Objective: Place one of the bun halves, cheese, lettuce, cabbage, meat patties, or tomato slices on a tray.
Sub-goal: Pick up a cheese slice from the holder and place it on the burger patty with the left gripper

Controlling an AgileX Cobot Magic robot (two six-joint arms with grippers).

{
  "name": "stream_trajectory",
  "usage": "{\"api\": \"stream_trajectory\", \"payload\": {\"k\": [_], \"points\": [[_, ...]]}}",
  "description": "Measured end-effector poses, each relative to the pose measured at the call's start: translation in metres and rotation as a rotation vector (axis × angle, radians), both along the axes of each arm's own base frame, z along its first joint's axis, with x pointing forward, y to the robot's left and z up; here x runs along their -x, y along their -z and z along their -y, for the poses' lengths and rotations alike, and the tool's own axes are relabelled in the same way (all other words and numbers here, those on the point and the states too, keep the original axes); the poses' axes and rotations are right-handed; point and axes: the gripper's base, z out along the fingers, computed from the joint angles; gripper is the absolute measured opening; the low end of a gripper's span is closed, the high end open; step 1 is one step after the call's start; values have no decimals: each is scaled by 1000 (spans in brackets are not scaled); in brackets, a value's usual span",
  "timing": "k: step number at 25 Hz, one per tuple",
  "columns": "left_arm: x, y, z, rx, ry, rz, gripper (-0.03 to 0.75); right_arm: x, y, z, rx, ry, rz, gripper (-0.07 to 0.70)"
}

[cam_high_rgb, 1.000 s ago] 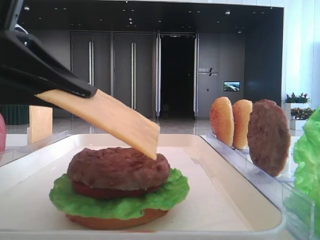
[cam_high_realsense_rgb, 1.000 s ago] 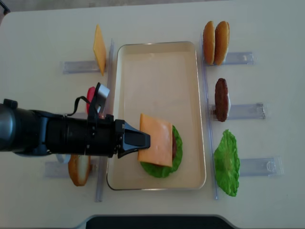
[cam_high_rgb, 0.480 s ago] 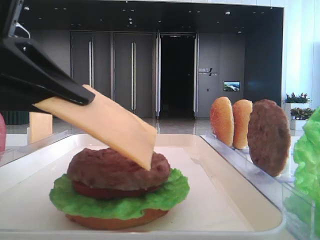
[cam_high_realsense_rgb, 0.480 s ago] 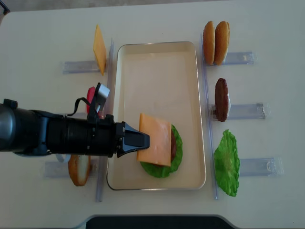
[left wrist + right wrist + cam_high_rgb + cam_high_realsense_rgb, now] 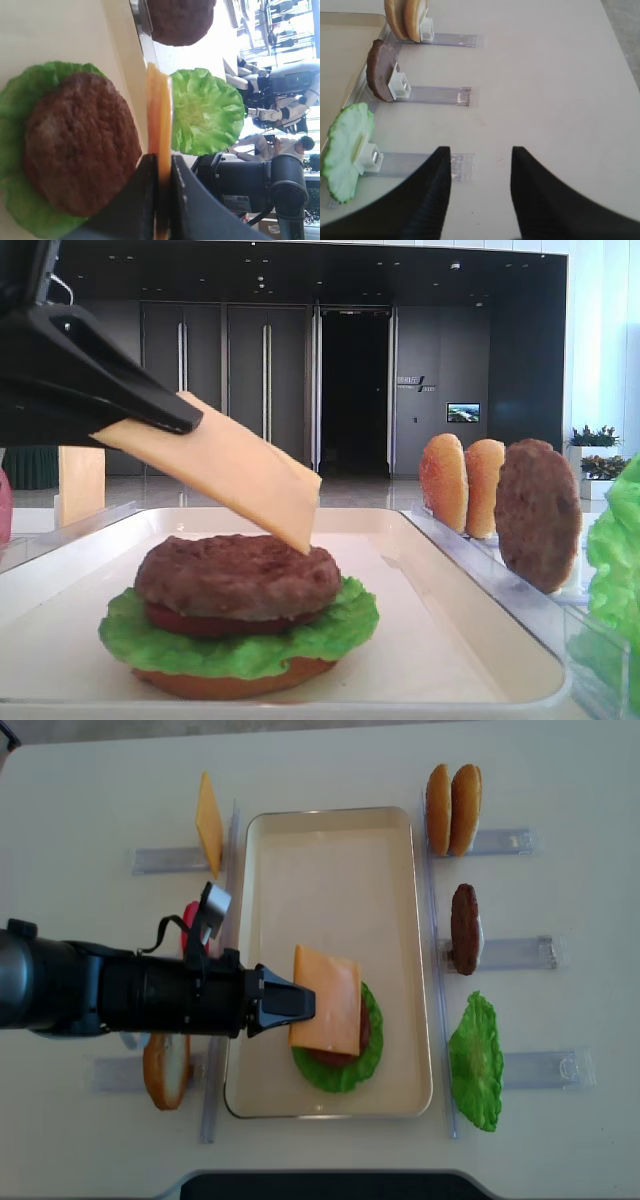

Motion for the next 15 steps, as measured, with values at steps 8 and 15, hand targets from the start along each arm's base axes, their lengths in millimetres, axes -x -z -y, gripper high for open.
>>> {"api": "stream_trajectory", "payload": {"k": [8,15], "points": [[-4,-2,1,3,-1,14,34,0,0,0,0,0,0,305],[-4,1,1,-1,-1,-1,34,0,0,0,0,0,0,305]]}}
